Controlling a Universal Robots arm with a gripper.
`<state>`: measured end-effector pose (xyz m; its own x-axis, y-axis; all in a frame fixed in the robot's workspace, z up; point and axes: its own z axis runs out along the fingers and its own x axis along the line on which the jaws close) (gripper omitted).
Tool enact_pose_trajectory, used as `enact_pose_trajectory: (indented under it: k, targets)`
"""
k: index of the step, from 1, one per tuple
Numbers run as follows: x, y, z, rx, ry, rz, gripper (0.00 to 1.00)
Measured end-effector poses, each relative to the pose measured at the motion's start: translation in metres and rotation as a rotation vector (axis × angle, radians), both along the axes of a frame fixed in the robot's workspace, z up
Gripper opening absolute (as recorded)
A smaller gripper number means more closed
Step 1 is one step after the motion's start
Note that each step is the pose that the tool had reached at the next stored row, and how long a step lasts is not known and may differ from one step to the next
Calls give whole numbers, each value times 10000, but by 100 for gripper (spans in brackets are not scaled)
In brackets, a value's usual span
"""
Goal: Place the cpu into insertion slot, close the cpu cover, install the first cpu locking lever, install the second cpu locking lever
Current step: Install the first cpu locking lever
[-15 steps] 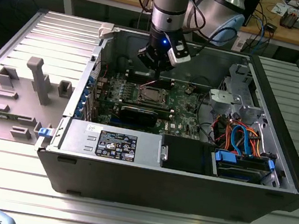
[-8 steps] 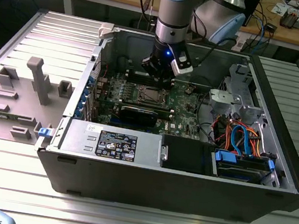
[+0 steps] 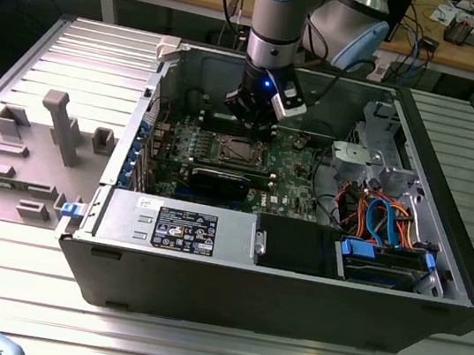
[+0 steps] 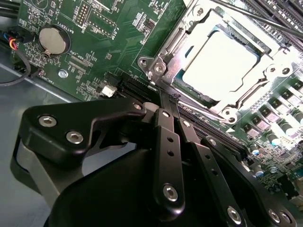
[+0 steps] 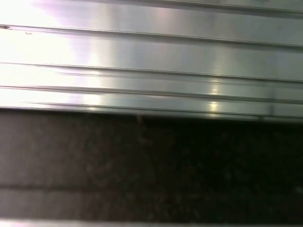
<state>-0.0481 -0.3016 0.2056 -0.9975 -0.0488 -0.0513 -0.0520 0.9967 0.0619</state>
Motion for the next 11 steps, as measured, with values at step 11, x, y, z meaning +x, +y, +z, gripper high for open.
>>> enact_pose_trajectory:
  k: [11]
  targets:
    - [0,-1,-26,-39,2,0,11]
